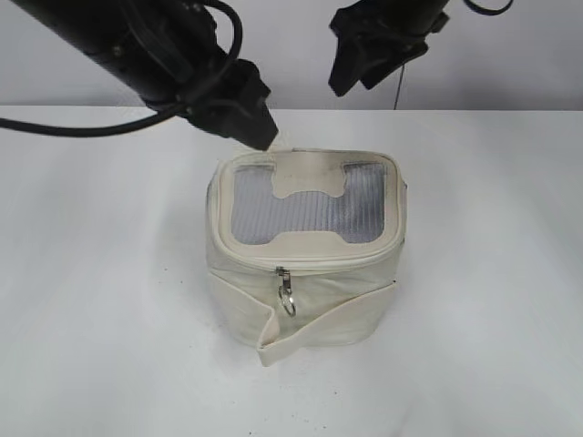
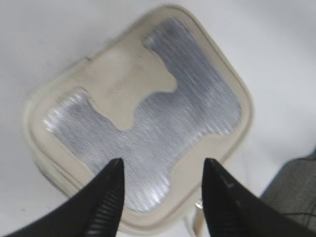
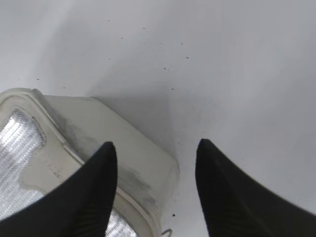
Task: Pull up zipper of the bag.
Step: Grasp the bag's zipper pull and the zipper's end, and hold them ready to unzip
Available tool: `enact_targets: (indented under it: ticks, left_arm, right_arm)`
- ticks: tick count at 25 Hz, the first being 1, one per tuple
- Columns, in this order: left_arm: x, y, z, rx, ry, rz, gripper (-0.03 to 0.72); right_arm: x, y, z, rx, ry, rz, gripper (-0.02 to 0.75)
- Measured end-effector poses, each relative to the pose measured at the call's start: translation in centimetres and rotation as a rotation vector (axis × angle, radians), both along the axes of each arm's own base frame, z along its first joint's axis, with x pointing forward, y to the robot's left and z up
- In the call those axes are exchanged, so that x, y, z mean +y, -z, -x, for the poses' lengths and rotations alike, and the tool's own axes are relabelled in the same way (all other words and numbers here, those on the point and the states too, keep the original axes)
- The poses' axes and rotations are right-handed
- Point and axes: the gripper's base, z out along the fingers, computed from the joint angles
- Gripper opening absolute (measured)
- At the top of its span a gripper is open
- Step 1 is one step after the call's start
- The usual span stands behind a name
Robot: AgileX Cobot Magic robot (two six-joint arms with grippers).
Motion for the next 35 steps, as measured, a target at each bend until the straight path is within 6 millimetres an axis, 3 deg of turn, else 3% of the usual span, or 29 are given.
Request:
enact_targets:
  ticks: [6,10,14,20,26,30,35]
  left_arm:
    - [-0.6,1.0,-5.5,-0.063,0.019,-0.042,0.410]
    - [-2.6,2.2,-8.4,-0.068,0.093,-0.063,0.435]
    - [-4.7,3.3,-10.6,-0.059,0.200,-0.072,0.445]
    - [-7.4,4.4,-12.3,-0.006,0.336,0.004,0.449]
    - [-8.8,6.3,-12.8,0.069,0.414,0.064,0.503]
    - [-9.0,8.1,-12.8,0.126,0.432,0.048,0.519]
    - [-9.3,8.8,-12.7,0.168,0.436,0.078,0.517]
  right_arm:
    - [-5.2,-0.6,0.2,0.030,0.111,0.018,0.407]
    - [-8.4,0.2,0.8,0.079,0.178,0.034,0.407]
    - [-10.2,1.3,2.0,0.140,0.214,0.055,0.407]
    - [-10.7,3.5,4.0,0.251,0.245,0.077,0.407]
    - [-10.9,6.1,5.4,0.349,0.250,0.107,0.407]
    - [-11.1,6.5,5.6,0.359,0.254,0.112,0.407]
    - [-11.1,6.5,5.6,0.359,0.254,0.112,0.407]
